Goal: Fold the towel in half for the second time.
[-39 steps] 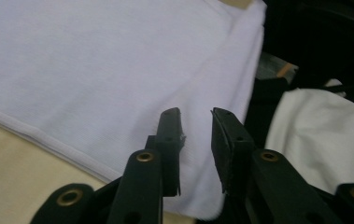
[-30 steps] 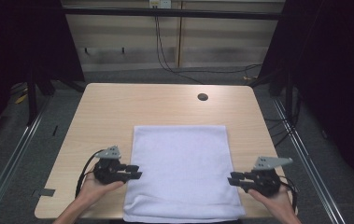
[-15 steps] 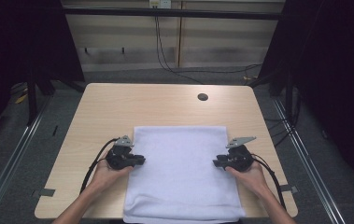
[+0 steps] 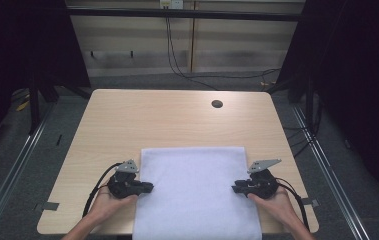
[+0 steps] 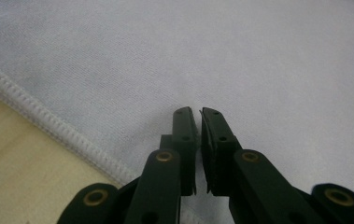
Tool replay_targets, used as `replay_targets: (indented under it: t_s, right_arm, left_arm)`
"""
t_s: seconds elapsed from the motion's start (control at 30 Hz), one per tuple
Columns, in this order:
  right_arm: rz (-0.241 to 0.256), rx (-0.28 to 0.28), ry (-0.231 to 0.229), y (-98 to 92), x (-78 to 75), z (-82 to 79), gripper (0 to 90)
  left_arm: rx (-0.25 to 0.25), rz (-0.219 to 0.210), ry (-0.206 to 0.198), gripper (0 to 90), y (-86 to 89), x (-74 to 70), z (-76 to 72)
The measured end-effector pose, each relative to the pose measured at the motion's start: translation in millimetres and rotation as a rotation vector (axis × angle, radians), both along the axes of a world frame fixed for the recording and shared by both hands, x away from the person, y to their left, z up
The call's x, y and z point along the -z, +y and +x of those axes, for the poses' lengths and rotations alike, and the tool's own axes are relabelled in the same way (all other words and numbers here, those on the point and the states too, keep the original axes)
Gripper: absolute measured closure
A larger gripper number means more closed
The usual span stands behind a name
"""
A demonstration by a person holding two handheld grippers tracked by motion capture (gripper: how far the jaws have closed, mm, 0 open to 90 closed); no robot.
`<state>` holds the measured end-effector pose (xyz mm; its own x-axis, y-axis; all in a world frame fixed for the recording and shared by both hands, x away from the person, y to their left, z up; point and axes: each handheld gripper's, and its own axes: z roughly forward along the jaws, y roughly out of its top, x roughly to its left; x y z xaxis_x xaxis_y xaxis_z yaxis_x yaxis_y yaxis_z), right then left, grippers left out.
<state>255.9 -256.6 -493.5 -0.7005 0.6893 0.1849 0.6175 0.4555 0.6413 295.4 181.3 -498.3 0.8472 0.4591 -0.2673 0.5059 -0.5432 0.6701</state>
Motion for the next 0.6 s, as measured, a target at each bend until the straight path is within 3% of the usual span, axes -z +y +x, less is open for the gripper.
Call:
replay_targets:
  t_s: [0.13, 0.23, 0.33, 0.5, 0.57, 0.6]
  right_arm:
    - [-0.01, -0.008, 0.015, 0.4, -1.8, -1.1, 68.8]
    - [-0.004, -0.006, -0.013, -2.6, -5.5, 7.3, 65.3]
    - [0.013, 0.071, -0.062, -14.6, -15.0, 25.7, 65.4]
    - [0.027, 0.189, -0.139, -38.3, -24.6, 65.3, 64.4]
    - [0.023, 0.22, -0.131, -42.7, -21.7, 78.9, 58.4]
    - [-0.005, 0.222, -0.125, -42.0, -19.9, 85.0, 56.6]
  left_arm:
    - [0.009, -0.011, 0.026, 77.5, 2.6, -1.7, -1.0]
    - [-0.017, -0.035, -0.012, 73.2, 5.9, -10.4, 10.3]
    - [-0.073, -0.085, -0.052, 72.6, 12.0, -22.0, 30.7]
    - [-0.18, -0.067, -0.112, 68.1, 15.0, -22.1, 66.4]
    - [-0.19, -0.055, -0.094, 63.4, 14.4, -16.7, 79.4]
    - [-0.195, -0.053, -0.083, 61.4, 14.1, -14.1, 85.1]
